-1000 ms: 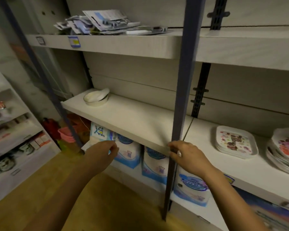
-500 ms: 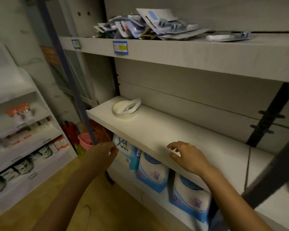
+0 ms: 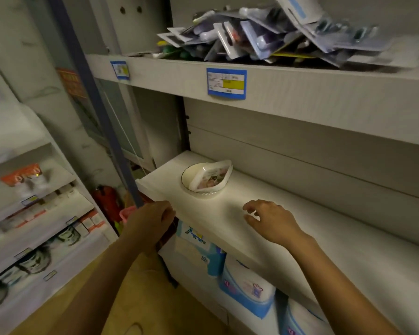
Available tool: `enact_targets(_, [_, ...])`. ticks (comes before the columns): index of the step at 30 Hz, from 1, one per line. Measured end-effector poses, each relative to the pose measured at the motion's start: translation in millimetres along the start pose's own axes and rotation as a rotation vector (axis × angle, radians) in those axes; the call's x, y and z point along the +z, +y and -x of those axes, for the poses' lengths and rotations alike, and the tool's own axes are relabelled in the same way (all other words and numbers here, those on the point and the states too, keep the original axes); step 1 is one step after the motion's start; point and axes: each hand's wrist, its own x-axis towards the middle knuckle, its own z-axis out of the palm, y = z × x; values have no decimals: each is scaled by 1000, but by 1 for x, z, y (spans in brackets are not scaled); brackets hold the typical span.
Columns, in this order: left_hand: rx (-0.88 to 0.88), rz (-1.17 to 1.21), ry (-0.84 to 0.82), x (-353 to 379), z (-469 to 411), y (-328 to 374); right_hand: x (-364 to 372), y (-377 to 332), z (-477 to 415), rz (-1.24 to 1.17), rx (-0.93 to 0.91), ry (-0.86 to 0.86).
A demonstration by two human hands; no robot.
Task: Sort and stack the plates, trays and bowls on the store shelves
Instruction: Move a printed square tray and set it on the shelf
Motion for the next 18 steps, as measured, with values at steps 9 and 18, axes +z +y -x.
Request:
enact_targets(9, [121, 45, -91, 3, -112, -51, 18, -31, -96, 55, 268, 55])
enact_targets(18, [322, 129, -146, 7, -192, -91, 42, -56, -185, 231, 602, -17])
